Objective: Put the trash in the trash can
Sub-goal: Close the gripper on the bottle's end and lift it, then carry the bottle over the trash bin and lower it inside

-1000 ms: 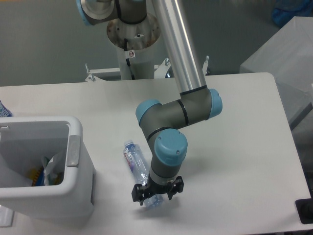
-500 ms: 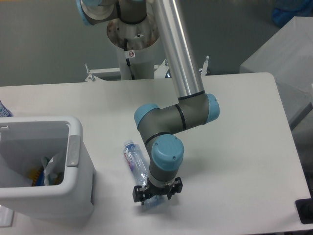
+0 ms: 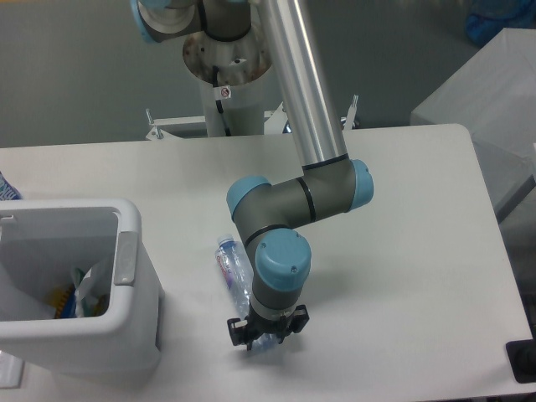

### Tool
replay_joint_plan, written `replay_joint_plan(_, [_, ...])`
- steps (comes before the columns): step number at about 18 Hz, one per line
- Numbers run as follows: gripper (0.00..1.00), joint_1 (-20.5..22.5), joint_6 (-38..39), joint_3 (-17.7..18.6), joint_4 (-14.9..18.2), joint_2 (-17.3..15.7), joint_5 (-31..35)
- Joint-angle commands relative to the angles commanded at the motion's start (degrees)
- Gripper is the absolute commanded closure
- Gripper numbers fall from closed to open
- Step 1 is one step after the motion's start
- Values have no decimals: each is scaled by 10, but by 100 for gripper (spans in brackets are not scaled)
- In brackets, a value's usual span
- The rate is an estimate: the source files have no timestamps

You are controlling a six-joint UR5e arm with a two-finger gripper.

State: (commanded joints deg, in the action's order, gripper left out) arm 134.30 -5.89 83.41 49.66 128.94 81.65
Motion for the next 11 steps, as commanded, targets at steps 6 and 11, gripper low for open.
replay_joint_plan(6, [40, 26, -4, -82, -18, -81, -14])
replay_joint_plan(11, [40, 31, 26, -113, -117, -130, -63])
